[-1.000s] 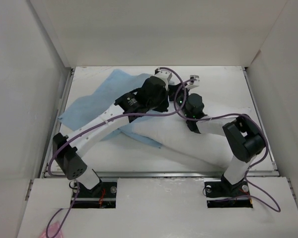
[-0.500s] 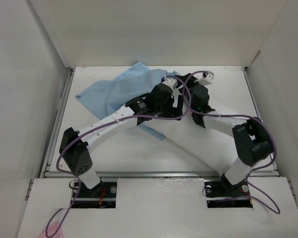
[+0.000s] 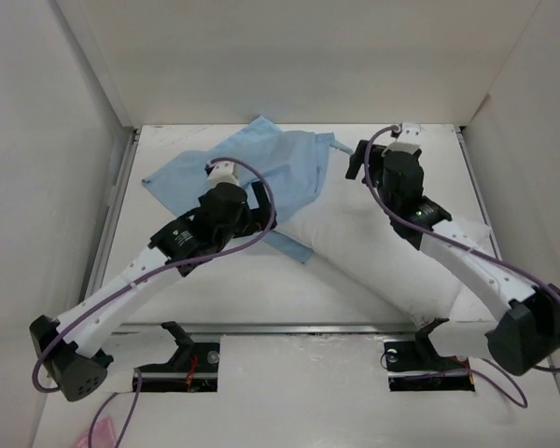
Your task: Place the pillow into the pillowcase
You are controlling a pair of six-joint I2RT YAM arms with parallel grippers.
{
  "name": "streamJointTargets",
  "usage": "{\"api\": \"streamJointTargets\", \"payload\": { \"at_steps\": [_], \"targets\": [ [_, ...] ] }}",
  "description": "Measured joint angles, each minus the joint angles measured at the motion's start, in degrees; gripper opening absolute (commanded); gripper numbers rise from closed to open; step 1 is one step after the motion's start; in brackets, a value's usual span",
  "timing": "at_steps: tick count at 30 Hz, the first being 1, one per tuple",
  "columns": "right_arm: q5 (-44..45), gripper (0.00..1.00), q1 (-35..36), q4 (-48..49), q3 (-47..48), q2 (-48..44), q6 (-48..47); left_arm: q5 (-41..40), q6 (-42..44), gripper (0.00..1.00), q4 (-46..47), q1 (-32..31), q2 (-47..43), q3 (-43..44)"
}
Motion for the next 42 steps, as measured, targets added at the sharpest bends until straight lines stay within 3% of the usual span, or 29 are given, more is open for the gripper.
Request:
{"api": "streamJointTargets", "payload": {
  "at_steps": [7,10,17,19,20,21,25,28,29,30,37,42],
  "targets": [
    [-11.2,1.0,14.6,-6.1,-4.9,-8.5,-18.1,2.5,-6.0,1.0,2.4,6.4,-3.5,-19.7],
    [-13.9,1.0,16.9,-7.8,-5.4,-4.5,-21.7,4.7,-6.5,1.0,4.5,7.2,-2.4,-23.6],
    [-11.1,0.98,18.2,-6.0,-5.4,9.6,-26.4,5.8,-6.2,1.0,13.2,7.8,6.9,-22.9],
    [-8.7,0.65,18.6,-4.6,-4.5,12.0,-27.1,5.8,-6.0,0.92,14.5,8.7,10.9,-21.7],
    [-7.4,0.38,18.7,-3.8,-4.1,12.9,-27.3,5.6,-5.9,0.87,14.8,9.3,13.0,-20.7],
    [-6.4,0.0,18.7,-3.0,-3.7,13.5,-27.4,5.5,-5.7,0.73,15.0,10.1,15.2,-19.4],
    [-4.2,0.0,18.7,-0.2,-3.7,13.7,-25.8,4.0,-5.2,0.58,15.2,13.5,22.1,-13.9],
    [-5.4,0.0,18.7,0.3,-3.9,13.0,-24.7,3.9,-4.0,0.36,15.7,15.6,25.4,-10.7],
    [-5.8,0.0,18.6,0.4,-3.9,12.7,-24.3,3.9,-3.5,0.27,15.6,16.1,26.8,-9.1],
    [-6.2,0.0,18.5,0.6,-4.0,12.5,-23.8,3.8,-3.0,0.0,15.6,16.4,28.2,-7.3],
    [-1.2,0.0,18.4,4.6,-4.4,11.2,-16.4,3.8,0.8,0.0,15.4,14.4,31.9,-0.7],
    [8.1,0.0,18.3,7.9,-3.0,10.8,-10.4,6.1,2.0,0.0,14.5,5.1,24.6,-1.0]
  ]
}}
